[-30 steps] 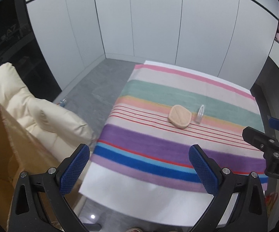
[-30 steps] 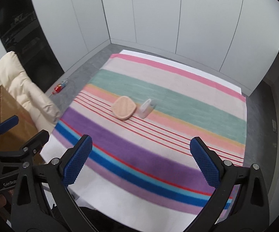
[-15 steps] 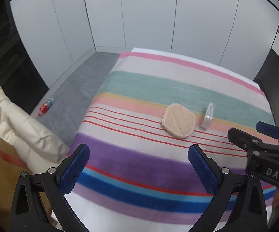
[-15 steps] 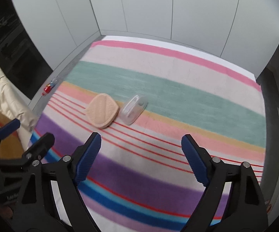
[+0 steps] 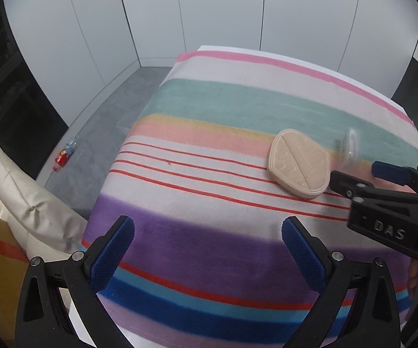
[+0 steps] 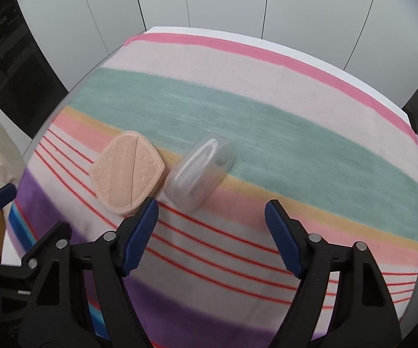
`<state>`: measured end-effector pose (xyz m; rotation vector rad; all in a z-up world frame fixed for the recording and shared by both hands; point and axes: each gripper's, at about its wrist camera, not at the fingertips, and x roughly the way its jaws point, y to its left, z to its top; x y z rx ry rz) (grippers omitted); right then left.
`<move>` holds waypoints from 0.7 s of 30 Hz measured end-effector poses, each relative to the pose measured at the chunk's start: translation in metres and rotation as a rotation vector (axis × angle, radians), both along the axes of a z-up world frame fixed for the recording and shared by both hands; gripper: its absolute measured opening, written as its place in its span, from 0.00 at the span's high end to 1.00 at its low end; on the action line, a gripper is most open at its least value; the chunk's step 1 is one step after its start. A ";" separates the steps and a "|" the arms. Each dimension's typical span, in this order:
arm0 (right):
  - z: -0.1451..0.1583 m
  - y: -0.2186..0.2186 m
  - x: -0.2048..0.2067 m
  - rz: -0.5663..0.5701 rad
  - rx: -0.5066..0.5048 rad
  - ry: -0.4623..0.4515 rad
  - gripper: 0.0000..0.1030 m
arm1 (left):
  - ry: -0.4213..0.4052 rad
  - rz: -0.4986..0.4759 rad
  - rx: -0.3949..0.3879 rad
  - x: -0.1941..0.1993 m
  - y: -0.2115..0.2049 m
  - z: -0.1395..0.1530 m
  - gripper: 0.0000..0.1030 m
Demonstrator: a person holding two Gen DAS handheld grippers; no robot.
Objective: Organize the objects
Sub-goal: 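Grasp the beige powder puff with the left tool while the right tool grasps the clear plastic case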
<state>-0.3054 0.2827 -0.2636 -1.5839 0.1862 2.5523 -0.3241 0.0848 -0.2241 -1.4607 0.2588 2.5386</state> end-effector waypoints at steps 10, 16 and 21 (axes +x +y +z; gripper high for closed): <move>-0.002 0.008 -0.014 -0.016 0.055 0.059 0.54 | 0.001 -0.034 0.042 -0.014 0.019 -0.008 0.00; 0.000 0.023 -0.008 0.030 0.095 0.060 0.84 | 0.022 -0.062 0.041 -0.021 0.047 -0.013 0.00; 0.000 0.039 -0.002 0.033 0.100 0.057 0.84 | 0.028 -0.060 0.039 -0.027 0.065 -0.015 0.00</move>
